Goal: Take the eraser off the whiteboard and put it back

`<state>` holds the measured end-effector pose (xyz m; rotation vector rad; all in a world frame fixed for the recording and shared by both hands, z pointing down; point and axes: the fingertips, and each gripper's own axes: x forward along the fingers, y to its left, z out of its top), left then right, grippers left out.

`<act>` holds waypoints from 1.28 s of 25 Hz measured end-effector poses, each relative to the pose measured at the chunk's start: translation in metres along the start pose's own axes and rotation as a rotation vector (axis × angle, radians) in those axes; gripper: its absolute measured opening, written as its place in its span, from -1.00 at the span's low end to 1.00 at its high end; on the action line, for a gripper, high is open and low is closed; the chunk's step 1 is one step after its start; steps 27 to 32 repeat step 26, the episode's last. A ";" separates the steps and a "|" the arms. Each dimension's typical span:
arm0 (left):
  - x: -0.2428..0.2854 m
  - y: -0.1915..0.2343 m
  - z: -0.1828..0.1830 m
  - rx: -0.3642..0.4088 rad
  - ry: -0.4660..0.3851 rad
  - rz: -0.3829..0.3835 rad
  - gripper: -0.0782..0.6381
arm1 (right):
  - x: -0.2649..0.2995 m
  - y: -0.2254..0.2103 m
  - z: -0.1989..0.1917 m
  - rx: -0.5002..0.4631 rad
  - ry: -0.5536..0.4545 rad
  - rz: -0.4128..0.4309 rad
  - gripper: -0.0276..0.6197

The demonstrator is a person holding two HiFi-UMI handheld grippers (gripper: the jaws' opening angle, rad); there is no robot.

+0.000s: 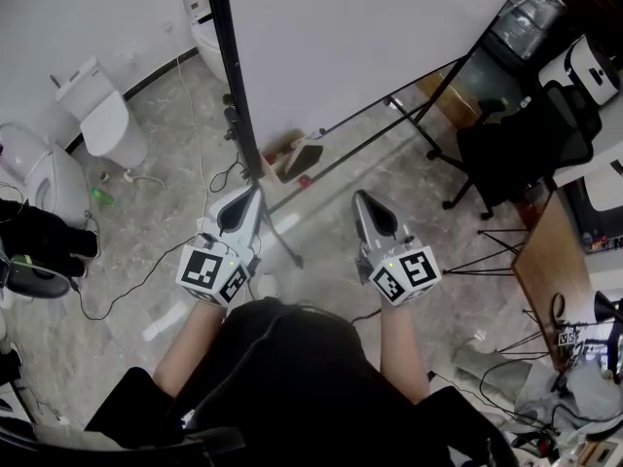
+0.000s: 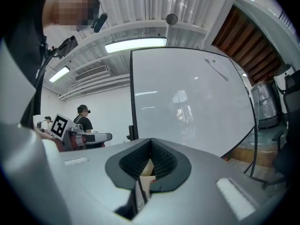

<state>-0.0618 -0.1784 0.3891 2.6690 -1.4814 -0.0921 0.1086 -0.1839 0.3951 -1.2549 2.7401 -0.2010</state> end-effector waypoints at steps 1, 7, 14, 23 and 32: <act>0.000 -0.001 0.000 0.000 0.000 0.001 -0.77 | -0.002 0.001 0.000 -0.004 0.002 0.003 -0.89; -0.005 -0.008 -0.003 0.000 -0.001 0.010 -0.77 | -0.012 0.004 -0.006 -0.005 0.015 0.011 -0.89; -0.013 -0.015 -0.003 0.006 0.000 0.011 -0.77 | -0.018 0.008 -0.003 -0.015 0.012 0.015 -0.89; -0.024 -0.022 -0.005 0.001 0.002 0.026 -0.77 | -0.032 0.012 -0.003 -0.024 0.016 0.013 -0.89; -0.027 -0.027 -0.005 0.004 0.003 0.024 -0.77 | -0.038 0.013 -0.003 -0.027 0.017 0.012 -0.89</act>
